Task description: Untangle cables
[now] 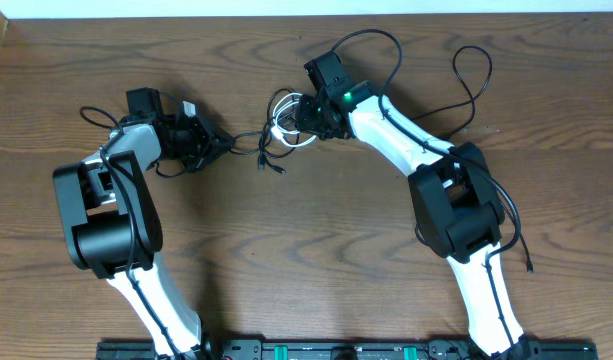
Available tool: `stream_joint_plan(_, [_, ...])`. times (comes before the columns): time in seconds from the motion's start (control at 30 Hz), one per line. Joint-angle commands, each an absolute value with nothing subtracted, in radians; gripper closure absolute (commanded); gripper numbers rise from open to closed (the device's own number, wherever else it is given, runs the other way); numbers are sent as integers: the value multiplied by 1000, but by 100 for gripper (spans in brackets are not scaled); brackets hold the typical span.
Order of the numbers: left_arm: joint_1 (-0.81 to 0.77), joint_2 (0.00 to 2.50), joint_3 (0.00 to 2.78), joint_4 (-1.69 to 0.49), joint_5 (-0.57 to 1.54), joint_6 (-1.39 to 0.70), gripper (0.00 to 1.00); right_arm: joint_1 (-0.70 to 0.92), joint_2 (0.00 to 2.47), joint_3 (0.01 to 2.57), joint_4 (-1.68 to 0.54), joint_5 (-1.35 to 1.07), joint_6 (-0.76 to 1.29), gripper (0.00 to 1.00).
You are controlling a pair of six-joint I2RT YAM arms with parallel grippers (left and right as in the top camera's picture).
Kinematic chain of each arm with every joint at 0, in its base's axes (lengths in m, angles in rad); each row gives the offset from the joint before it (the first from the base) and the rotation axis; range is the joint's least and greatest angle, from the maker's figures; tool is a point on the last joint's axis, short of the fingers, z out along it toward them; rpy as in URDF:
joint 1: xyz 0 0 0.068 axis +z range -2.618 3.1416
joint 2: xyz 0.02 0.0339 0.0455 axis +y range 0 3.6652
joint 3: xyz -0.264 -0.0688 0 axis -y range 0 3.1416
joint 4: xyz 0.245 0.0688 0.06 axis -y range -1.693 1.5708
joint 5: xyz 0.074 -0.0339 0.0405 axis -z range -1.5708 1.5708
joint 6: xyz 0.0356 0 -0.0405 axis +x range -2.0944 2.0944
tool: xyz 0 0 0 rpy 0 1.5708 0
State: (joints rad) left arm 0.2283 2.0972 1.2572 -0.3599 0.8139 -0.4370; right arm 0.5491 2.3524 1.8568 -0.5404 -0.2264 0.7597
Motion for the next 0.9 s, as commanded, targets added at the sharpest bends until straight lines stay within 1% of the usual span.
stream_joint_plan(0.0, [231, 2115, 1261, -362, 819, -424, 92, 551, 2365, 1851, -525, -201, 770, 71])
stream_joint_plan(0.2, [231, 2115, 1261, -362, 819, -424, 92, 547, 2365, 1851, -522, -215, 753, 71])
stream_joint_plan(0.3, [231, 2115, 1261, -362, 819, -424, 92, 545, 2365, 1851, -499, -216, 746, 77])
stream_joint_plan(0.37, [231, 2115, 1261, -362, 819, -424, 92, 546, 2365, 1851, -490, -224, 747, 83])
stream_joint_plan(0.6, [231, 2115, 1261, -362, 819, -424, 92, 560, 2365, 1851, -421, -284, 746, 85])
stream_joint_plan(0.63, [231, 2115, 1261, -362, 819, -424, 92, 560, 2365, 1851, -418, -285, 746, 87])
stream_joint_plan(0.7, [231, 2115, 1261, -362, 820, -424, 92, 560, 2365, 1851, -405, -293, 733, 98])
stream_joint_plan(0.8, [231, 2115, 1261, -362, 820, -424, 92, 556, 2364, 1851, -389, -332, 662, 99])
stream_joint_plan(0.87, [231, 2115, 1261, -362, 820, -424, 92, 545, 2363, 1851, -373, -402, 594, 99])
